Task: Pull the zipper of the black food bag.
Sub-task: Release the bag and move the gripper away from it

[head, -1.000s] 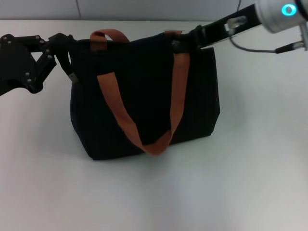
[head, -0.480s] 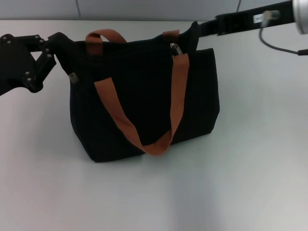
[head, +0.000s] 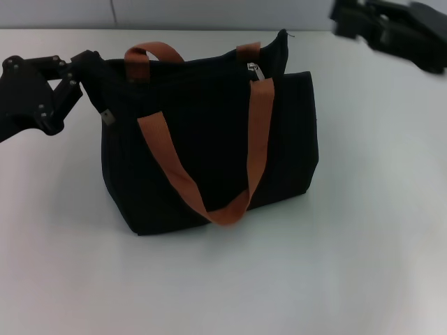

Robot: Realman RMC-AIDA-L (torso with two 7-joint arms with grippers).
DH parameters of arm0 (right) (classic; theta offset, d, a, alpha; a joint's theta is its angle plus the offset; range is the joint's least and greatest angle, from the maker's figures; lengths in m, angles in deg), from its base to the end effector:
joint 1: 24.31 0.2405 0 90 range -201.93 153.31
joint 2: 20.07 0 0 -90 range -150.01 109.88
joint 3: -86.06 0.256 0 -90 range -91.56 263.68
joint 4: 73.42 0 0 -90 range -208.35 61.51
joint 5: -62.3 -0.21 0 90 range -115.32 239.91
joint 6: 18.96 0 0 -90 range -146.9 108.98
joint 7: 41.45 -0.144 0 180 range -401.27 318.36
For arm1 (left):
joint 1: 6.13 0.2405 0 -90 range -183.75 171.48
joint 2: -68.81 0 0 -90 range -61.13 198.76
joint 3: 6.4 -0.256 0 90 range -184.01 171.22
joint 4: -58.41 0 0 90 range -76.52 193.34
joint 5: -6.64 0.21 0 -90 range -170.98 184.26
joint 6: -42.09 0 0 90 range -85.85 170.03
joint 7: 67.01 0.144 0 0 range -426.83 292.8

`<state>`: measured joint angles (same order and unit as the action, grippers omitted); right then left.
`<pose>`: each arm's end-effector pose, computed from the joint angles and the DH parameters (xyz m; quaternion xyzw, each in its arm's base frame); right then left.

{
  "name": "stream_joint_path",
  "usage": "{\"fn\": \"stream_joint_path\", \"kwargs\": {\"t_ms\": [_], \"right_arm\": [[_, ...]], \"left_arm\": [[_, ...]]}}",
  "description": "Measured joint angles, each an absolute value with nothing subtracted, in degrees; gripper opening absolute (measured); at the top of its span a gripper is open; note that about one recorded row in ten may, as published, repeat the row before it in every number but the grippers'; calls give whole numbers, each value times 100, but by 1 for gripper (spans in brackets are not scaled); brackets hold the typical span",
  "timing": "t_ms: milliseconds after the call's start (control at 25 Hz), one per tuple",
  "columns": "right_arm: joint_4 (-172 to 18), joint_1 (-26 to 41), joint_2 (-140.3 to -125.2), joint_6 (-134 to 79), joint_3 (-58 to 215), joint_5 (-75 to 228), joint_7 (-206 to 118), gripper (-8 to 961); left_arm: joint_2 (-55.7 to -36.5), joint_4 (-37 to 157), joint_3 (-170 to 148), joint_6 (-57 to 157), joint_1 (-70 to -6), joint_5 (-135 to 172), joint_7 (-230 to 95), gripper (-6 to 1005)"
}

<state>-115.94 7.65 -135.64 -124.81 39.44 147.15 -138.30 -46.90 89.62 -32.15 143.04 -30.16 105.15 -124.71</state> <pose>0.1823 0.3321 0.0660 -0.8718 0.1882 0.4522 0.0066 -0.2866 0.3022 0.0645 -0.8671 -0.0984 -0.3983 0.2826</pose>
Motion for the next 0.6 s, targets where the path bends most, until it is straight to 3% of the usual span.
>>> {"fn": "stream_joint_path", "kwargs": {"t_ms": [160,440,600], "right_arm": [[-10918,624,-13485,-13276,3864,15174,-12340,433],[-10770,323,-13884,-13154,3821,16839,-10903,665],[-10571,285,-13925,-13002,3823,17051,-10569,792]], "left_arm": [[-4682,8961,-3219,14332,-2946,10516,-12575,80],[-4643,8961,-3266,14312,-2887,10567,-12930,81],[-4633,8971,-3290,14333,-2814,10650,-13191,82]]}}
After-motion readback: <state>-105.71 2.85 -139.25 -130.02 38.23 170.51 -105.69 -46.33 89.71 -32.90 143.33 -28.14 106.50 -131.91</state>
